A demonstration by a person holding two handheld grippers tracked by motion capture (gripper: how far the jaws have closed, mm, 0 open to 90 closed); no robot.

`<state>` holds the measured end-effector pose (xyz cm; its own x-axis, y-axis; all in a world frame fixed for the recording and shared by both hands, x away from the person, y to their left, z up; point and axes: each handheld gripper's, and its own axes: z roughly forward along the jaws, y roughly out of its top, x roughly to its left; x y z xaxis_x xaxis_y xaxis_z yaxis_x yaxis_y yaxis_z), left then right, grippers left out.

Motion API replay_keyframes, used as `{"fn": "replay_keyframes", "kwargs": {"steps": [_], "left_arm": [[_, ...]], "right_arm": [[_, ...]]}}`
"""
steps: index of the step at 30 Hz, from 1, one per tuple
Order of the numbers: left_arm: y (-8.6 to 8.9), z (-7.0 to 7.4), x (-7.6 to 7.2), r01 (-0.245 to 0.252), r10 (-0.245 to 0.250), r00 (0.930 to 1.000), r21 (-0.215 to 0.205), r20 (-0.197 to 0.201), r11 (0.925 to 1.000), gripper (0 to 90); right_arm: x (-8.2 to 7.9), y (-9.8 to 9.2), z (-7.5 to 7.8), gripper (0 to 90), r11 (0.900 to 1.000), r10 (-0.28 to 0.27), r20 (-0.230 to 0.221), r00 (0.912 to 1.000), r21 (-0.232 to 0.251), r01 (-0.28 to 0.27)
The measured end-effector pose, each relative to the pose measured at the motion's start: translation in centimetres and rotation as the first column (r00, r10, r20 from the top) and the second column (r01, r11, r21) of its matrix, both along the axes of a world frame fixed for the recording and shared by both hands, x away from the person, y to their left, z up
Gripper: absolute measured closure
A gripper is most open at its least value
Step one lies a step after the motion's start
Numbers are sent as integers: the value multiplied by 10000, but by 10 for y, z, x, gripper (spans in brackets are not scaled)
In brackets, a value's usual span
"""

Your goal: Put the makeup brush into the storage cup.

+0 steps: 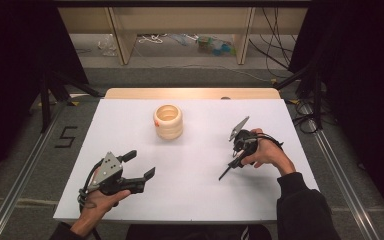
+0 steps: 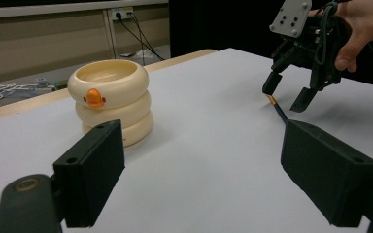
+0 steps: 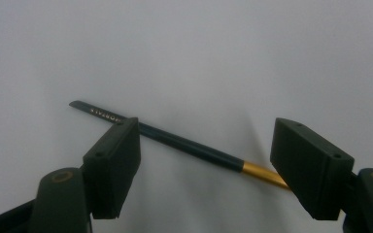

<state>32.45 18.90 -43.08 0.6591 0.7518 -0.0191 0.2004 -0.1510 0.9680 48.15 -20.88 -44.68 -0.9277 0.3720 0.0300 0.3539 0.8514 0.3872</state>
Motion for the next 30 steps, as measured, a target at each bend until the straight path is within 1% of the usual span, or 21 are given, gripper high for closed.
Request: {"fn": "replay_keyframes", "kwargs": {"steps": [1,2,3,4,5,6,8,14,17,18,23,24,30], "left_arm": [[0,0,0,-3,3,10000,8,-5,10000,156],[0,0,0,9,-9,10000,35,20,10000,156],[0,0,0,7,-7,10000,30,23,10000,156],[0,0,0,-2,2,10000,-11,-2,10000,156],[0,0,0,-20,20,10000,-46,-22,10000,156],[0,0,0,-31,31,10000,-54,-42,10000,157],[0,0,0,-36,36,10000,-61,-55,10000,156],[0,0,0,11,-11,10000,3,5,10000,156],[0,0,0,-5,5,10000,-35,-15,10000,156],[0,0,0,-21,20,10000,-56,-36,10000,156],[0,0,0,-7,7,10000,-73,-26,10000,156],[0,0,0,-6,6,10000,-70,-26,10000,156],[0,0,0,10,-10,10000,-31,-15,10000,156]], "right_arm": [[1,1,-1,284,9999,67,25,10000,-160,-66],[1,1,-1,284,9999,67,25,10000,-160,-66],[1,1,-1,289,9996,120,37,9999,-265,-119],[1,2,0,291,9987,144,106,9998,-485,-139],[2,3,1,290,9984,166,138,9998,-547,-158],[2,4,1,291,9985,171,163,9997,-530,-163],[3,5,2,296,9972,394,136,9991,-634,-385],[4,8,-1,299,9952,480,91,9988,-853,-470],[3,9,-3,305,9931,635,5,9980,-987,-631],[3,10,-3,305,9924,611,-21,9981,-1066,-609],[3,11,-5,311,9909,693,-115,9975,-1145,-702],[3,12,-5,311,9890,757,-165,9970,-1261,-772],[4,13,-6,314,9884,834,-140,9964,-1259,-845]]}}
